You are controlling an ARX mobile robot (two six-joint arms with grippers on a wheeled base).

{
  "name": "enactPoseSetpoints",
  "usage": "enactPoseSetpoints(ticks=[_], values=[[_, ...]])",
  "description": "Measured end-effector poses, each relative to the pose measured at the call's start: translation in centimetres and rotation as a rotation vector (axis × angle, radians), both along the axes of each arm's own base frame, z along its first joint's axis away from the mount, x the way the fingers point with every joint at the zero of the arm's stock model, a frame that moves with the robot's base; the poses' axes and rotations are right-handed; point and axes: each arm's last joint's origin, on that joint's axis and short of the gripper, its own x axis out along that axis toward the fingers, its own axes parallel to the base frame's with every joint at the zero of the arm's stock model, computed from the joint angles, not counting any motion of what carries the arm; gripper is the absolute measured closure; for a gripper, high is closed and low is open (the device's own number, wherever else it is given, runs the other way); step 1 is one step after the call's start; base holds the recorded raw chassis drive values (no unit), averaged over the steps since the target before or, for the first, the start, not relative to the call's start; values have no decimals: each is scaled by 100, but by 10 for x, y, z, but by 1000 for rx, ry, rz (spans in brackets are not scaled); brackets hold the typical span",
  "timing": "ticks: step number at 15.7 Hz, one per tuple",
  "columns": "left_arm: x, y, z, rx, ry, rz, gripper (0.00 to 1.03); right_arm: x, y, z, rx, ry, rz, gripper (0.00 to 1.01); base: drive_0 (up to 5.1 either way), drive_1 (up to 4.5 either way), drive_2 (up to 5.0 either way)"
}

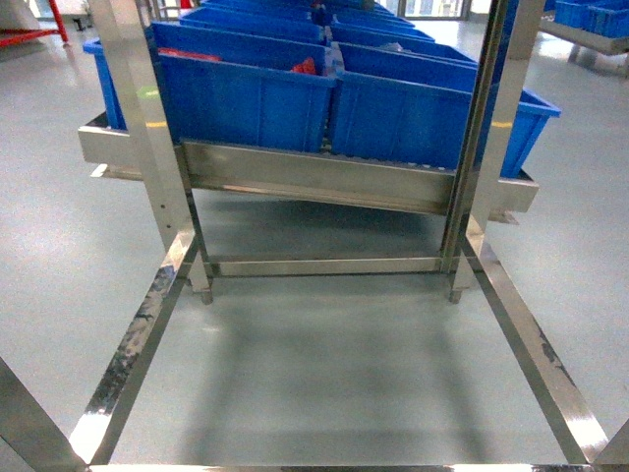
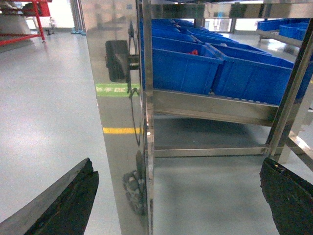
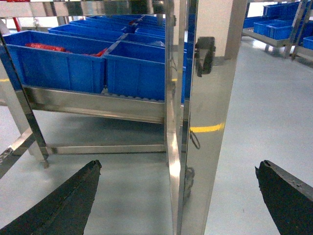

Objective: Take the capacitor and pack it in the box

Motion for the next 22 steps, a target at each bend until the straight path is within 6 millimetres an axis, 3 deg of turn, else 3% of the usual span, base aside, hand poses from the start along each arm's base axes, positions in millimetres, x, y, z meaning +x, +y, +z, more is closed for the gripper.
enactPoseSetpoints(ticks=[22], values=[[0, 0, 0, 0, 0, 0, 5, 0, 0, 0, 0, 0, 0, 3, 0, 0, 0]])
